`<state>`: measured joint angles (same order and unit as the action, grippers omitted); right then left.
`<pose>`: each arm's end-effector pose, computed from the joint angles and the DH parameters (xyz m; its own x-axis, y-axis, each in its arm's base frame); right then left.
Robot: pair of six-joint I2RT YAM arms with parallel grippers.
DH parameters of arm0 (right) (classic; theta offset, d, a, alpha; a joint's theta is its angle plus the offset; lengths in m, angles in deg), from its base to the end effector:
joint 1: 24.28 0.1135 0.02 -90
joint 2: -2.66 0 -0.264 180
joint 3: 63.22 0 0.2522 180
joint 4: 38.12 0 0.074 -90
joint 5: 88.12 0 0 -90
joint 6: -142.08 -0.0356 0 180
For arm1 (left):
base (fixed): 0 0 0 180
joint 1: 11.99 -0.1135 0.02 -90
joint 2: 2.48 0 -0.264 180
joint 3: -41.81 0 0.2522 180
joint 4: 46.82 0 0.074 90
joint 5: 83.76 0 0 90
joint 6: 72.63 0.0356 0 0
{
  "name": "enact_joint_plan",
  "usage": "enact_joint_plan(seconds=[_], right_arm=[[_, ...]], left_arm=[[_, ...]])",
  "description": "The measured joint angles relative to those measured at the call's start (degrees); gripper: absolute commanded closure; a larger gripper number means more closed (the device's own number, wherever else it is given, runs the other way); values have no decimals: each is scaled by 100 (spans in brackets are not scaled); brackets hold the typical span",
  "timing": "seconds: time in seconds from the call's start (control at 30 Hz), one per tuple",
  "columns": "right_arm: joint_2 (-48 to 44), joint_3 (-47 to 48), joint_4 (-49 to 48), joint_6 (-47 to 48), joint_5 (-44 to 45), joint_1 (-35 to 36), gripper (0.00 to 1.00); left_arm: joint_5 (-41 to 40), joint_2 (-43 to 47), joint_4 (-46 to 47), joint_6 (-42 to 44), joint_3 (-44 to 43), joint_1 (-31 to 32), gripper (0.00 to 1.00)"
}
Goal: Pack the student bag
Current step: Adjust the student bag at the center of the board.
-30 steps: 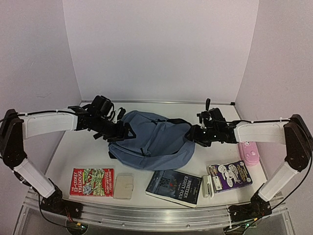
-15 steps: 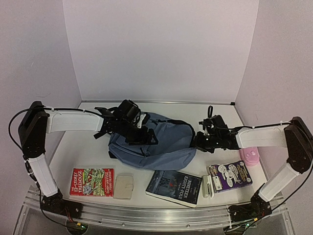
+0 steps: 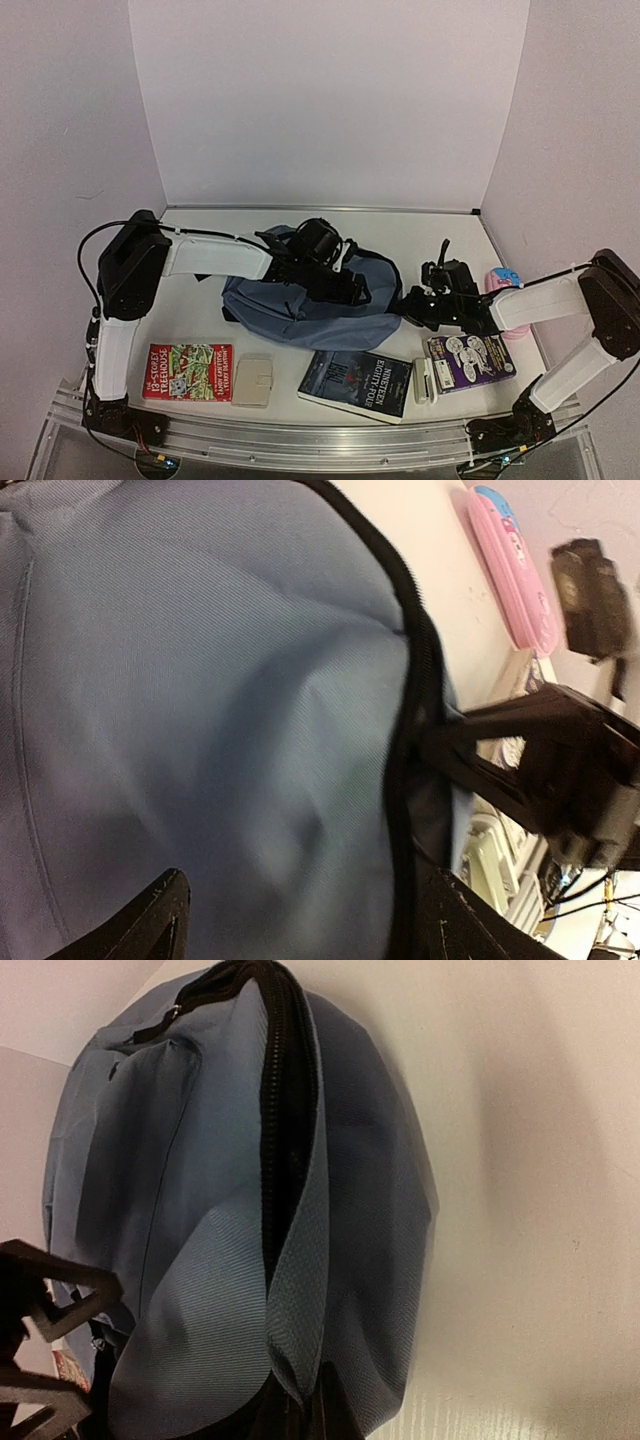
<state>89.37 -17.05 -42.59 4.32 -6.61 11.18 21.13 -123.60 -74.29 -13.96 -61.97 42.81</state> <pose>0.2289 0.1695 0.1488 -0.8191 0.3155 -0.4790 -0.0960 0.7479 0.6568 0.2658 -0.3927 0.1879 -0.8123 0.2797 -0.5118 0.5531 0.6480 -0.5236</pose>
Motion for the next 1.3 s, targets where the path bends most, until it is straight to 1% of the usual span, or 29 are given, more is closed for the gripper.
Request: enact_joint_plan(seconds=[0.13,0.17,0.2,0.27,0.33,0.43,0.5,0.53,0.57,0.6,0.77,0.9,1.1,1.2,1.3], right_arm=[[-27,-284,-587,-164,-193,0,100],[-27,-333,-692,-198,-233,-1,100],[-27,-368,-778,-226,-267,-2,100],[-27,-411,-926,-278,-325,0,100],[-27,-422,-1012,-314,-369,-2,100],[-27,-425,-1113,-337,-420,-2,100],[-27,-425,-1144,-338,-444,-2,100],[-27,-425,-1156,-338,-454,-2,100],[-27,-425,-1168,-341,-459,-1,100],[-27,-425,-1175,-343,-465,-2,100],[-27,-453,-1215,-361,-465,0,100],[-27,-505,-1238,-376,-446,0,100],[-27,-519,-1190,-379,-350,0,100],[-27,-512,-1097,-365,-281,0,100],[-27,-441,-882,-284,-204,0,100]], left_arm=[[9,-439,78,61,-298,6,17],[7,-525,76,100,-352,13,19],[6,-601,74,137,-397,22,23],[0,-715,78,200,-471,41,35],[-14,-811,73,297,-553,50,48],[-58,-886,77,388,-618,47,62],[-36,-896,91,433,-629,45,76],[-20,-898,108,444,-629,44,87],[-3,-898,132,444,-629,44,94],[11,-900,153,466,-629,43,99],[-29,-896,280,425,-575,36,100],[-269,-663,423,363,-255,54,100],[-647,88,540,162,267,-17,100],[-719,520,587,54,554,-212,100],[-775,953,641,-49,888,-537,100]])
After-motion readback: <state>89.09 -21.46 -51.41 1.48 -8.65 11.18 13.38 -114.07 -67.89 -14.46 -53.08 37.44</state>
